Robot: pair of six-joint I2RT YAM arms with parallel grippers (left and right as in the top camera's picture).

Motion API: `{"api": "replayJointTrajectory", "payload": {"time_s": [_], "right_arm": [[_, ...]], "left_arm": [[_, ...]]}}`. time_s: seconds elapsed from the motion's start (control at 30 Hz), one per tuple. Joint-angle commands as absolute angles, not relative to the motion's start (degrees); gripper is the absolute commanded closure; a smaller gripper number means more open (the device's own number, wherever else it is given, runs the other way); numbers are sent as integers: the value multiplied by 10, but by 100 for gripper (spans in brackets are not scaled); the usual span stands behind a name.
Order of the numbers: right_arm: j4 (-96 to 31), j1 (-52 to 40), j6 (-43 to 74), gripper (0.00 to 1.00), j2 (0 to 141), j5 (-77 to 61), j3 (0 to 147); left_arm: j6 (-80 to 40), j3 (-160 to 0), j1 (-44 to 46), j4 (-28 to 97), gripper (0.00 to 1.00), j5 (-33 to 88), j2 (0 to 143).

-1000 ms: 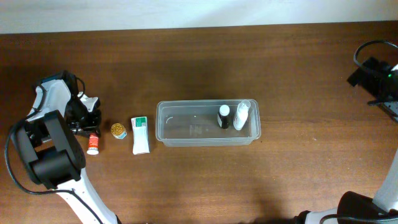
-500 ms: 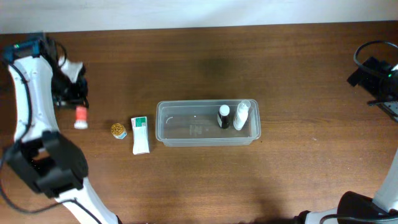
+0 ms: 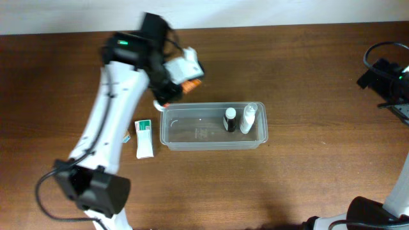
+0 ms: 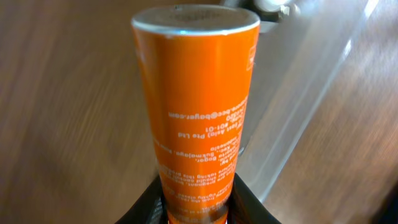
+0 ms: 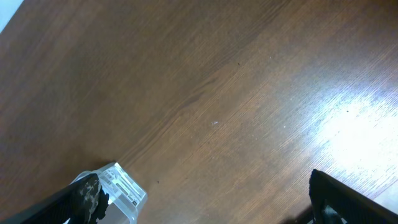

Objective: Pack container
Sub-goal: 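Carry the orange tube into the container and release it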

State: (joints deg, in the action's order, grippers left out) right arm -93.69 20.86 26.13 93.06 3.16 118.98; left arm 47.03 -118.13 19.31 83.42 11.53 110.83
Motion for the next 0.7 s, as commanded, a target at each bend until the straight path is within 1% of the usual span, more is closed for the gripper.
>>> {"api": "replayJointTrajectory", "payload": {"time_s": [0.0,0.07,0.23,0.5,0.57,0.67], "right_arm": [[-937,211,259,2,931,37,1190],[-937,211,259,2,931,37,1190],[-937,211,259,2,931,37,1190],[-937,211,259,2,931,37,1190],[-937,211,259,2,931,37,1190],[-937,211,259,1,931,37,1190]], "left_arm": [[562,-1164,231,829,88,85,1148],[565,-1163,242,829,86,86,1170],[589,-1163,255,828,86,85,1228],[589,-1163,259,811,85,88,1284],[589,-1163,264,811,83,88,1292],[589,-1163,268,810,78,88,1305]]}}
